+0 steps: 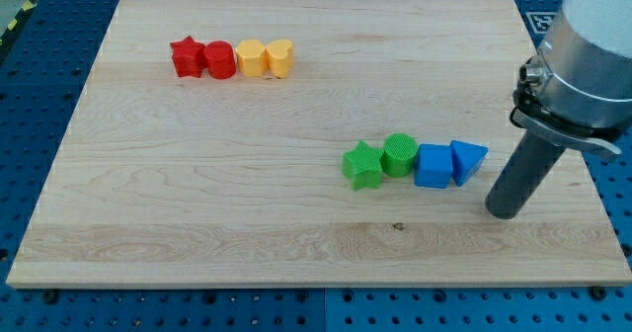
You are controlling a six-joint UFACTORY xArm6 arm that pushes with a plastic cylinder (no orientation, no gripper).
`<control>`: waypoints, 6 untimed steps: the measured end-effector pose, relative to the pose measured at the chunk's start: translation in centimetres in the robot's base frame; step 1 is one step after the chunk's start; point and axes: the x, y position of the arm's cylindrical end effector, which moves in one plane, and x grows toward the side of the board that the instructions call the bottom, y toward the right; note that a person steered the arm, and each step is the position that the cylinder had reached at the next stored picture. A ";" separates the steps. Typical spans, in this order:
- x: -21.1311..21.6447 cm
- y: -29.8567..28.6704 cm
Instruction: Separate the blue blocks from green blocks
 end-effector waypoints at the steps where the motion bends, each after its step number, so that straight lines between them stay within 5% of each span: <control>1: 0.0 0.3; 4: 0.0 -2.6; 6: 0.0 -12.9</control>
